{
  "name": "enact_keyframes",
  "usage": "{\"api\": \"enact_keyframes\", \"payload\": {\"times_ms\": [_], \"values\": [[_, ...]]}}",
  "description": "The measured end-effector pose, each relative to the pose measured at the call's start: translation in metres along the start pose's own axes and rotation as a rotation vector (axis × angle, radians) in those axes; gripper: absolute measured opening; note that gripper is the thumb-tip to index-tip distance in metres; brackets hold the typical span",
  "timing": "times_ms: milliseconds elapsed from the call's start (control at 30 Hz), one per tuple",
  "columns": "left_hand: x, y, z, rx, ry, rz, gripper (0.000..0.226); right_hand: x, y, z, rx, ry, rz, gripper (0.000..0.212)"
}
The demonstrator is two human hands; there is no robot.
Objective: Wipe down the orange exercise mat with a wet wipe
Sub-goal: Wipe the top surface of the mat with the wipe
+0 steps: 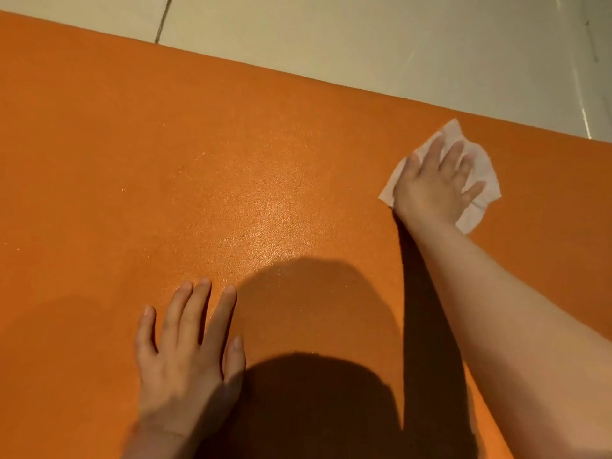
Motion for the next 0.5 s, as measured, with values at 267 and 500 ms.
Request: {"api": "enact_keyframes", "payload": {"times_ms": [267, 500], "values": [[-0.002, 0.003, 0.003, 0.057, 0.044, 0.053, 0.058, -0.018, 0.032, 0.166, -0.071, -0.777, 0.151, 0.057], [-0.001, 0.002, 0.003, 0.024, 0.046, 0.043, 0.057, 0.060, -0.011, 0.022, -0.085, -0.311, 0.042, 0.063]]}}
Point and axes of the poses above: each hand's wrist, its own x-axis towards the middle knuckle, its own y-axis out of the palm, z = x × y, the point moved 5 cm from there along x, towards the middle knuckle, and after that the axes turned 5 degrees about -y, right-handed, at the moved point
